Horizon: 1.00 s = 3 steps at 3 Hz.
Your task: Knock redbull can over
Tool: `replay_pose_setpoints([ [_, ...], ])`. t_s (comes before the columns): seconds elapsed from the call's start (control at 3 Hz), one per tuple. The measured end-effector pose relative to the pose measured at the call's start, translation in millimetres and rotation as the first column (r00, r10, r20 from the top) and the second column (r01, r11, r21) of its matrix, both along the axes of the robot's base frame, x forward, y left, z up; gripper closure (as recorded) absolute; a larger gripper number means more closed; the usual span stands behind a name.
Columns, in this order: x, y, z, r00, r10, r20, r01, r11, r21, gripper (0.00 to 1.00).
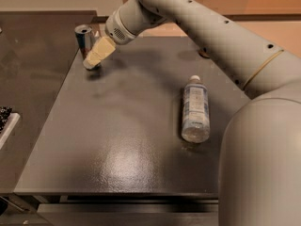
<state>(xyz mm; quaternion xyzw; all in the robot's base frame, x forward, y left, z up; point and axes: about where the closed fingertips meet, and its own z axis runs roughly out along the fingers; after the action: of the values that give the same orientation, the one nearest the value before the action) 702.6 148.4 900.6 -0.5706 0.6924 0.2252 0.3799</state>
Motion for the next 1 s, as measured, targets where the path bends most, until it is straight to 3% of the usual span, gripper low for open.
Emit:
replay_pose_setpoints([
  [0.67, 19.7, 27.7, 4.0, 1.0000, 0.001, -0.007, -0.001, 0.999, 0.044, 0.00],
  [1.0, 23.4, 36.9, 8.7, 0.9999, 0.009, -0.011, -0.008, 0.998, 0.066, 0.17],
])
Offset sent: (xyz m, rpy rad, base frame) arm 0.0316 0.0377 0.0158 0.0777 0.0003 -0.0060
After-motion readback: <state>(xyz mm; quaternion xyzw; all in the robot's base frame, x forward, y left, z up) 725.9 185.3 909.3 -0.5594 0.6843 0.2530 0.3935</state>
